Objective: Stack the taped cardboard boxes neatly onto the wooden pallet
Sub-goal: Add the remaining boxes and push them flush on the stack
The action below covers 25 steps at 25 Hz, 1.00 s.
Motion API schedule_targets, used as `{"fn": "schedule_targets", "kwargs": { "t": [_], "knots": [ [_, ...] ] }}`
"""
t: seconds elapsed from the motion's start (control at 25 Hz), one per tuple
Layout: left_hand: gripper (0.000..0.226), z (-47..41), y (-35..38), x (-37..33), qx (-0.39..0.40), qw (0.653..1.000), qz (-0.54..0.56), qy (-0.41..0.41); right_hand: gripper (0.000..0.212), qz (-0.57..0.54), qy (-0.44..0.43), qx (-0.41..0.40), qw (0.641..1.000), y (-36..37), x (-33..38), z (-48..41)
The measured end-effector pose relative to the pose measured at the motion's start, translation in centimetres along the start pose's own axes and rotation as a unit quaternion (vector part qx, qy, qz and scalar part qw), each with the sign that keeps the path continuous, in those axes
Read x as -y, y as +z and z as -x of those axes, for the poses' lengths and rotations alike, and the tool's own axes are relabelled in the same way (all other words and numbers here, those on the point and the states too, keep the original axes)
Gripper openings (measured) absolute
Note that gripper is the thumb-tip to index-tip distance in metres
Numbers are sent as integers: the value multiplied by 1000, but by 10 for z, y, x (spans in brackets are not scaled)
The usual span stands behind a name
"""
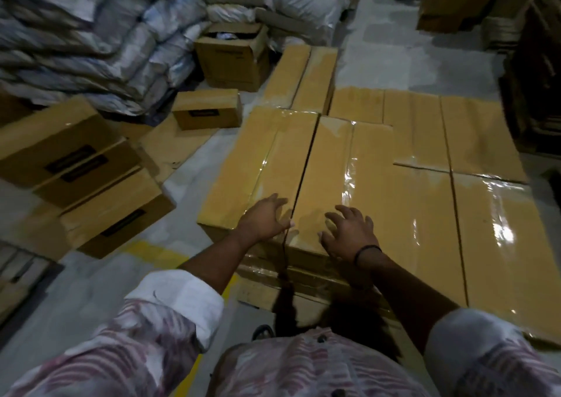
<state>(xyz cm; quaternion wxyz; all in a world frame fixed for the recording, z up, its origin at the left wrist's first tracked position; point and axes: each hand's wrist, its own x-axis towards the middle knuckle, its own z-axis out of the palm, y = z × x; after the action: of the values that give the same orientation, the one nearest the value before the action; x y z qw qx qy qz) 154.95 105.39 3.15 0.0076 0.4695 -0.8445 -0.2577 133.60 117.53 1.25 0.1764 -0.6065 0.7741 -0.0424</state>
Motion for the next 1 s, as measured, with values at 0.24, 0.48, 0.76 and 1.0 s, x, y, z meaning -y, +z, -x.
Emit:
{"fn": "schedule_targets", "kwargs": {
  "t": [0.24, 0.48, 0.76, 1.0],
  "knots": [
    [54, 82, -26, 33, -141, 971, 134, -138, 52, -3, -165, -4, 986, -10, 63, -31],
    [53, 188, -13, 95, -185, 923, 193, -278, 51, 29, -307, 43, 950, 23, 169, -30],
    [50, 248, -36, 224, -208, 889, 218, -344, 50, 37, -371, 55, 926, 86, 316, -58],
    [51, 283, -74, 326, -222, 868, 235, -376, 48, 16, -383, 67, 921, 132, 431, -71]
  ]
}}
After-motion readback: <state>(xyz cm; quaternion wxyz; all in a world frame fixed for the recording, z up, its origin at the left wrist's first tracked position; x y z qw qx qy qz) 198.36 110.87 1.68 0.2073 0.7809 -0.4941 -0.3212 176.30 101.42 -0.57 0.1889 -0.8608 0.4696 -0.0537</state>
